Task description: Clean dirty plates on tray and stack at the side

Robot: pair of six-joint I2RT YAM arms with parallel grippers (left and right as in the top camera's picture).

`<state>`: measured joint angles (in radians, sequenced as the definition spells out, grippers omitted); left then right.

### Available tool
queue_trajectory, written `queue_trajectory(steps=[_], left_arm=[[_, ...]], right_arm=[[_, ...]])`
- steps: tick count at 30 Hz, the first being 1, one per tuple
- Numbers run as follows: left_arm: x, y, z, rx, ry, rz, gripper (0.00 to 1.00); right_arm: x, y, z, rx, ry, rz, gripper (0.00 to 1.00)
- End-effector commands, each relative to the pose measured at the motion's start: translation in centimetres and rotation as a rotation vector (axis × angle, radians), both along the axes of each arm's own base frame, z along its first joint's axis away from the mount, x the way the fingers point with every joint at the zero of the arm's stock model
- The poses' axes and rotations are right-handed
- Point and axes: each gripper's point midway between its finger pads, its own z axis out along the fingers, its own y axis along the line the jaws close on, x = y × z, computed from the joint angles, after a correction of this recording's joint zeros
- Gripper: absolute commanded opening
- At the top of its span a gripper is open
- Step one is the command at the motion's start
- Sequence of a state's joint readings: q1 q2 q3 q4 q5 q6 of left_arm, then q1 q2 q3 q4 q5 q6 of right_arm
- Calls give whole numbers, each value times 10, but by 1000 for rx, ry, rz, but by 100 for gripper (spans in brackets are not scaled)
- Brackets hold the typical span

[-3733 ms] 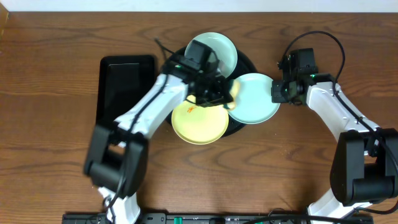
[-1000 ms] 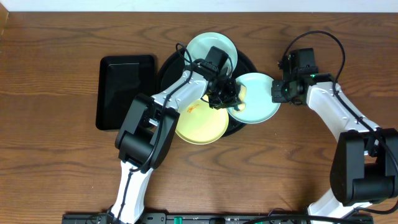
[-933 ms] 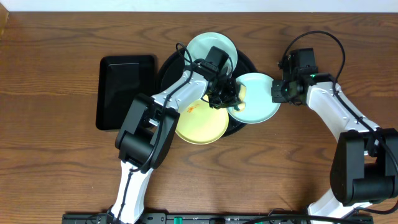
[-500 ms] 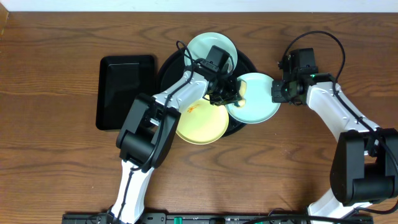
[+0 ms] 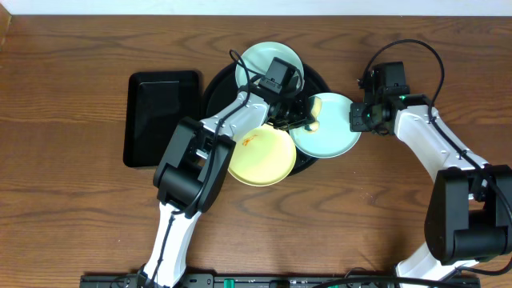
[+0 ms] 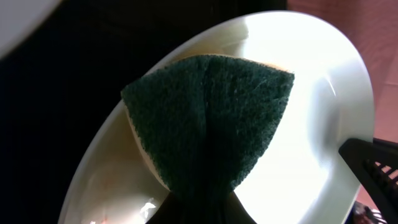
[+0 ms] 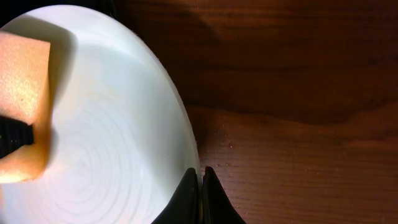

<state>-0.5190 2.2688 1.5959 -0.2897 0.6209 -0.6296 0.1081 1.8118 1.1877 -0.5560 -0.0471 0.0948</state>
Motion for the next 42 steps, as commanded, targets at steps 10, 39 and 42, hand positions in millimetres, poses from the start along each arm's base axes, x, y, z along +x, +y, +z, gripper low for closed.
queue_trajectory(steps=[10,39,42], left_arm=[[32,20,-29,176,-171,27,8],[18,68,257,157,-706,116,8],[-1,98,258,274,-662,154,8]], right_arm=[[-4,5,-5,9,17,7,1],[4,6,5,14,-28,8,1],[16,7,33,23,-110,9,1]])
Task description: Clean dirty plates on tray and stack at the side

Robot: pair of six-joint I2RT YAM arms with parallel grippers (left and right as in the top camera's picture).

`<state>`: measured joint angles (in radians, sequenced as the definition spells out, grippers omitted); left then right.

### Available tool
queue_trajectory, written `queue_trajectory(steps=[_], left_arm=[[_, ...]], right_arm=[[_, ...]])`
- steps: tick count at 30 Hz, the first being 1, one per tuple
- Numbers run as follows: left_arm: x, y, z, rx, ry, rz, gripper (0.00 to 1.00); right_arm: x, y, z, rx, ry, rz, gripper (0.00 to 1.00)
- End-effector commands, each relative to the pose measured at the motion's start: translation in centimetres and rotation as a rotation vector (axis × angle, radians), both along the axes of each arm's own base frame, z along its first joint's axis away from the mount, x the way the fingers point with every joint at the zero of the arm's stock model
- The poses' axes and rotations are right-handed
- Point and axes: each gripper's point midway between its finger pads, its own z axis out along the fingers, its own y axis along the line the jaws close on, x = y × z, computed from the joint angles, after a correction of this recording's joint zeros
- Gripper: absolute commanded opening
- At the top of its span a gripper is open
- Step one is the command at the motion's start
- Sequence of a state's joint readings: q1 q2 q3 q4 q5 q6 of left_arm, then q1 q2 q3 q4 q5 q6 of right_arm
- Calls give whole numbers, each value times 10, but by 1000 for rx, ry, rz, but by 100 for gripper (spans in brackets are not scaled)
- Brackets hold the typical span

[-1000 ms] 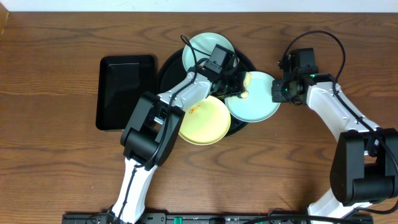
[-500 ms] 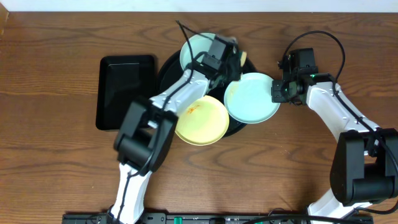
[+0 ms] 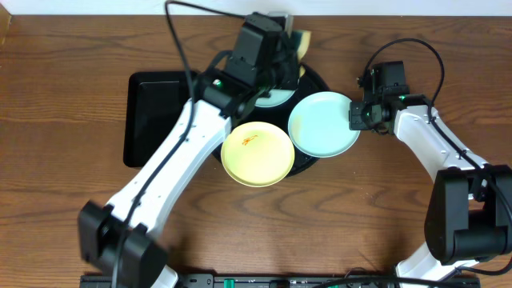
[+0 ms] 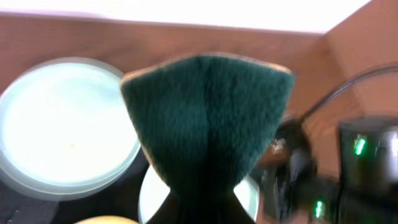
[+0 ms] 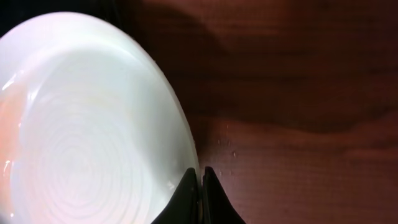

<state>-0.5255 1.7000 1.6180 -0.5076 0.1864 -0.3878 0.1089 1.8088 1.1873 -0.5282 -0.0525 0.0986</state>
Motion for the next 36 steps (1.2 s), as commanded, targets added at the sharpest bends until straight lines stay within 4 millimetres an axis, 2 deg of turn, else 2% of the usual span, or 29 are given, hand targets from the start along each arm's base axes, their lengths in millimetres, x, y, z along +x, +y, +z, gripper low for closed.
queue_trajectory(steps=[1,3,6,10,13,18,21,26,36], left_arm=[[-10,35,15,100,-22,99,7],[-24,57,12,180,12,152,8],[-46,77,3,260,81,172,8],[-71,106,-16,384,192,204,8],[-79,123,-25,420,255,234,8],[-79,149,-29,422,310,310,8],[-79,159,-31,425,330,331,8],[-83,168,-34,437,357,347,8],[-80,170,-33,431,351,356,8]], right_arm=[[13,6,41,17,-112,10,1],[21,7,67,27,-193,10,1],[29,11,111,34,-332,30,1],[32,24,154,-29,-480,122,1],[29,33,163,-123,-516,149,1],[27,31,176,-374,-582,34,1],[23,43,190,-450,-646,-5,1],[14,52,204,-533,-695,-60,1],[0,46,218,-634,-789,-234,1]])
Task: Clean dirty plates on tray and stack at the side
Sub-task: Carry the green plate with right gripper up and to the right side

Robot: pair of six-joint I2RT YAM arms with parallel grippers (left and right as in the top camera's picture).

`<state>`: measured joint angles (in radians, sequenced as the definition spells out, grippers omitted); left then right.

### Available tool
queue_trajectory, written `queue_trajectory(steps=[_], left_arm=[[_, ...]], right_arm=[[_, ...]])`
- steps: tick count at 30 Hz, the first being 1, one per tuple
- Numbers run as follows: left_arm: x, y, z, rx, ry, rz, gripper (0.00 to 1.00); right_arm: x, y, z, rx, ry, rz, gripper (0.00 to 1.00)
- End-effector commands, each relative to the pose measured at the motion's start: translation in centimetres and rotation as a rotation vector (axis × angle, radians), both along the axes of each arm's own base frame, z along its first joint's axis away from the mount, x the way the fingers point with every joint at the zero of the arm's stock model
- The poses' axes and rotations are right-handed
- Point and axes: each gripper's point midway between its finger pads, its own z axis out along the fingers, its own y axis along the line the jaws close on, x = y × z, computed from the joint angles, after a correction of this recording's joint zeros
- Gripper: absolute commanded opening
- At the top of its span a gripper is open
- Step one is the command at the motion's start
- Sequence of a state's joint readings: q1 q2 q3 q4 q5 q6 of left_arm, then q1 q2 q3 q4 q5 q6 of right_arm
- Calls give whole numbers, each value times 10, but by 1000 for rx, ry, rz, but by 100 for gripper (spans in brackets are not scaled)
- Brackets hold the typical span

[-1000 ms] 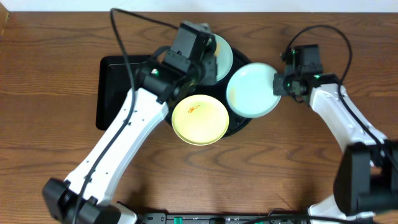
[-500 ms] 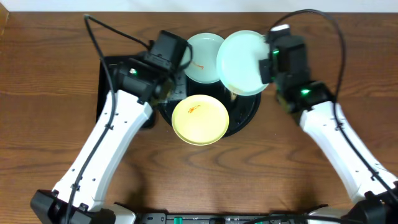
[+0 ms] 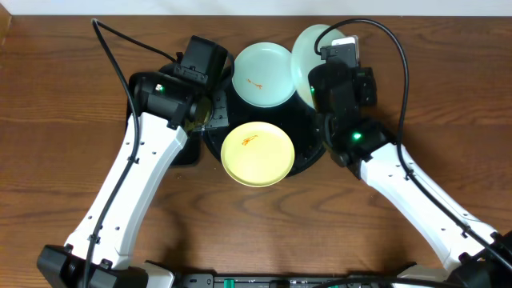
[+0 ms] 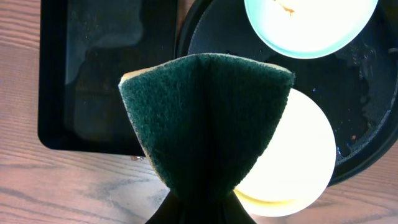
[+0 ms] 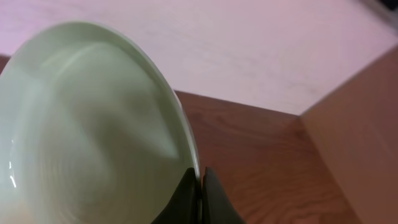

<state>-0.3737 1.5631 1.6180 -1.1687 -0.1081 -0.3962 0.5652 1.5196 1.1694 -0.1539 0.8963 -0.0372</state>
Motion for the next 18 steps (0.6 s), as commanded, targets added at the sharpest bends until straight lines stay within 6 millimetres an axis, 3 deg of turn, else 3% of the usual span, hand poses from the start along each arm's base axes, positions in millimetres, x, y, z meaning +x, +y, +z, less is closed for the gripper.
queue_trajectory(steps=[1,18], left_arm=[[2,4,6,-1,-22,22,8],[3,3,6,-3,-27,22,8]], right_arm=[[-12,-8,10,-32,-70,-112,1],[-35,30,41,-134,-161,-99,1]])
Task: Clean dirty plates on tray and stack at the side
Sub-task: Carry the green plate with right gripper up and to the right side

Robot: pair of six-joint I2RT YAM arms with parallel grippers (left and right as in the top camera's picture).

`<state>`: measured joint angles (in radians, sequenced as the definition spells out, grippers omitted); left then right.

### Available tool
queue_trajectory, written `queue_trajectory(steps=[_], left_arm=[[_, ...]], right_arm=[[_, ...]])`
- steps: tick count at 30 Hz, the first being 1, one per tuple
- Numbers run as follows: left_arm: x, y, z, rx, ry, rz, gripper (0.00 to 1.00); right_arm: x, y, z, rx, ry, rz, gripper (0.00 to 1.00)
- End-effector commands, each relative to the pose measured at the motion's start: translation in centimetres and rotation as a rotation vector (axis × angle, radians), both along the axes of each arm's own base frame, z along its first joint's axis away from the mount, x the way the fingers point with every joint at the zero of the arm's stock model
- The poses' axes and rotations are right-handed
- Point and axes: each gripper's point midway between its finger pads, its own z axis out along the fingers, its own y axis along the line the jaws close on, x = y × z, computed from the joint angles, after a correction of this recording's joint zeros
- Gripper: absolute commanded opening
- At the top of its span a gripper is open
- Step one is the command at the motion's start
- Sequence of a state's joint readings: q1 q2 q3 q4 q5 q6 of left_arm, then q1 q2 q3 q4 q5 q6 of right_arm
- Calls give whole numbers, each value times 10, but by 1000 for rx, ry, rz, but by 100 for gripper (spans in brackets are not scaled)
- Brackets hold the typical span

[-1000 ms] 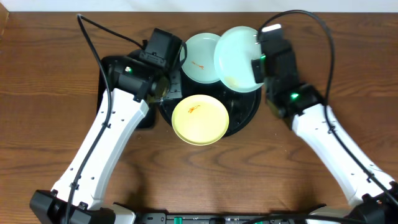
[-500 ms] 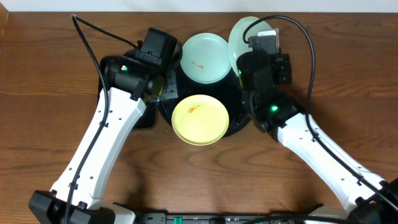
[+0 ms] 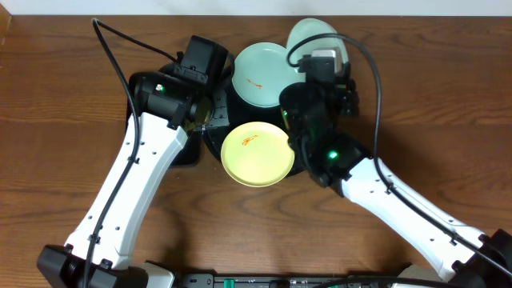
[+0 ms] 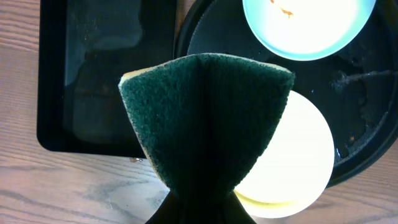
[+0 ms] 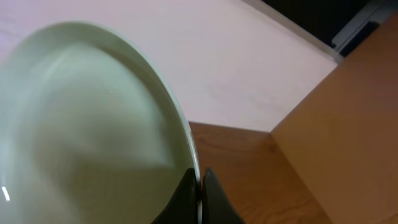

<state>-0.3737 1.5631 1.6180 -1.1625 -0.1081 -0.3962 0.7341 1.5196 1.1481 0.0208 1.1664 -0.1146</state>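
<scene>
My right gripper (image 5: 200,180) is shut on the rim of a pale green plate (image 5: 87,124), held up and tilted above the far right of the round black tray (image 3: 308,164); the same green plate (image 3: 308,34) shows behind the right arm. My left gripper (image 4: 200,208) is shut on a folded green sponge (image 4: 205,112), high over the tray's left edge. On the tray lie a yellow plate (image 3: 256,154) with a red smear and a light blue plate (image 3: 260,62) with an orange smear.
A black rectangular tray (image 3: 152,104) sits left of the round one, mostly under the left arm. A white wall and a wooden side panel (image 5: 348,124) stand behind the table.
My right gripper has tilted the pale green plate further upright and shifted a little left over the tray's far edge. The left arm and sponge have barely moved.
At first the sponge rubbed the pale green plate while my right gripper held its rim at the tray's right side. Then the sponge was lifted away toward the back. Later the sponge hung over the tray's left and the plate was raised at the far edge, where it now tilts.
</scene>
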Motion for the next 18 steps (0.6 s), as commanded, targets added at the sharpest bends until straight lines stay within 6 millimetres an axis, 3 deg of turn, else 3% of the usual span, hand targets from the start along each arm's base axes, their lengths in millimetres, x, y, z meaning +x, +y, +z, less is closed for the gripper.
queue_trajectory(steps=[1,16,18], left_arm=[[2,4,6,-1,-21,22,8],[2,3,6,-2,-23,21,8],[2,3,6,-2,-23,22,8]], right_arm=[[-7,-5,10,-66,-11,-50,1],[-7,-1,17,-84,-23,-44,1],[1,13,14,-76,-7,57,1]])
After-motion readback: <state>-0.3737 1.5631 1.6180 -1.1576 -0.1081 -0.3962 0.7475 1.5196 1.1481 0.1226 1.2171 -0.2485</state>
